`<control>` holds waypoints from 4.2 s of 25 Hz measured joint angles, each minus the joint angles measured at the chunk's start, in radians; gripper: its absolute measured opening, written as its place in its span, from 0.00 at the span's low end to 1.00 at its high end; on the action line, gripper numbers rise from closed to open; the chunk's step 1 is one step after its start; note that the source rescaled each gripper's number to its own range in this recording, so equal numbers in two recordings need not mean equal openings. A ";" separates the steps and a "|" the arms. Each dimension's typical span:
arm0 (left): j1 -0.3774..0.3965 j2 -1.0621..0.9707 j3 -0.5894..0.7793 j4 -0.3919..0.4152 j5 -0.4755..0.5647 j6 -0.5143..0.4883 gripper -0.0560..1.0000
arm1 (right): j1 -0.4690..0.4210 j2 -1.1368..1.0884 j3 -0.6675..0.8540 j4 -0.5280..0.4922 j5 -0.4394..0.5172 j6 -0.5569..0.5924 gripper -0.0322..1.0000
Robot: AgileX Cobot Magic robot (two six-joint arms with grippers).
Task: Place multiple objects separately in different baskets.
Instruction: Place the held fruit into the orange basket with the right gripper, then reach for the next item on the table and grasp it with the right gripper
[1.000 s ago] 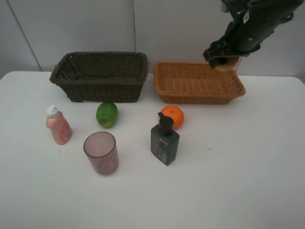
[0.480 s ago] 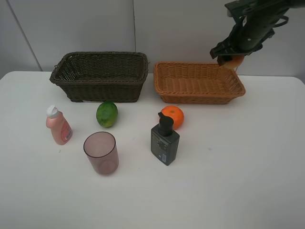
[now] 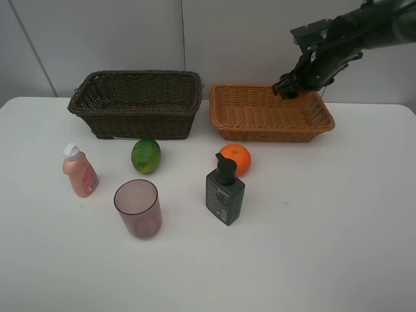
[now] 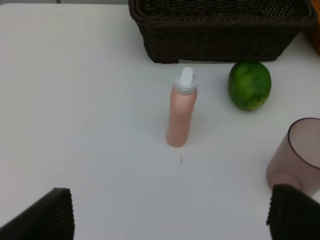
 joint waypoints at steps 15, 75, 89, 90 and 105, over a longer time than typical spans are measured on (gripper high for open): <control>0.000 0.000 0.000 0.000 0.000 0.000 1.00 | -0.012 0.051 0.000 -0.013 -0.087 0.000 0.46; 0.000 0.000 0.000 0.000 0.000 0.000 1.00 | 0.195 -0.193 -0.006 0.127 0.345 0.002 0.94; 0.000 0.000 0.000 0.000 0.000 0.000 1.00 | 0.314 -0.195 -0.006 0.217 0.380 0.024 0.94; 0.000 0.000 0.000 0.000 0.000 0.000 1.00 | 0.314 -0.195 -0.006 0.219 0.380 0.030 0.94; 0.000 0.000 0.000 0.000 0.000 0.000 1.00 | 0.360 -0.109 -0.006 0.287 0.457 0.126 0.94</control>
